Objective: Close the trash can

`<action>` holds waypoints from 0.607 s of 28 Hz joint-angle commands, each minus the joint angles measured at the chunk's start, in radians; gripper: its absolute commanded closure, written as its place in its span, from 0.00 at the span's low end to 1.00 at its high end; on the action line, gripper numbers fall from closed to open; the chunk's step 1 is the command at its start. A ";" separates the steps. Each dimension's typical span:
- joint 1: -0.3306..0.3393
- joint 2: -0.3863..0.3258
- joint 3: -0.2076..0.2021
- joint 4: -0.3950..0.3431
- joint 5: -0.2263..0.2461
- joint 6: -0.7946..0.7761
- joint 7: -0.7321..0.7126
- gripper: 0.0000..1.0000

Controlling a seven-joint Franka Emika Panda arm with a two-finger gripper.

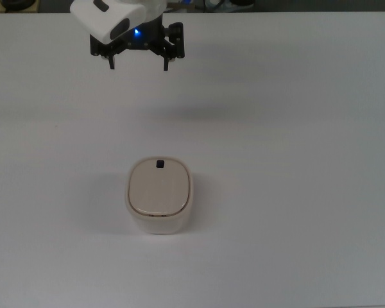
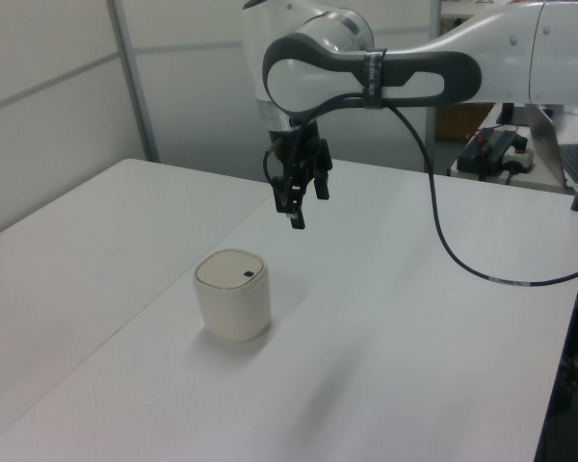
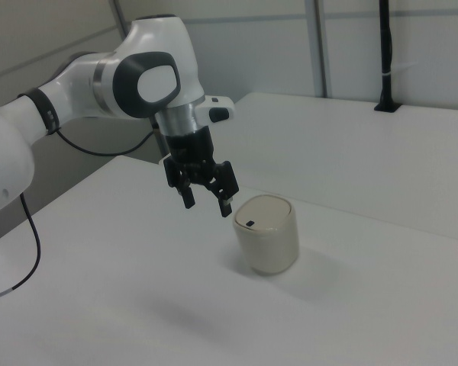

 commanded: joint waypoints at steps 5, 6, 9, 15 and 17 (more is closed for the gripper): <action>-0.003 -0.001 -0.005 -0.008 0.055 -0.002 -0.007 0.00; -0.004 -0.001 -0.006 -0.006 0.057 0.014 -0.007 0.00; -0.004 0.001 -0.006 -0.008 0.057 0.059 -0.007 0.00; -0.004 0.005 -0.006 -0.013 0.057 0.076 -0.007 0.00; -0.004 0.005 -0.006 -0.013 0.058 0.074 -0.007 0.00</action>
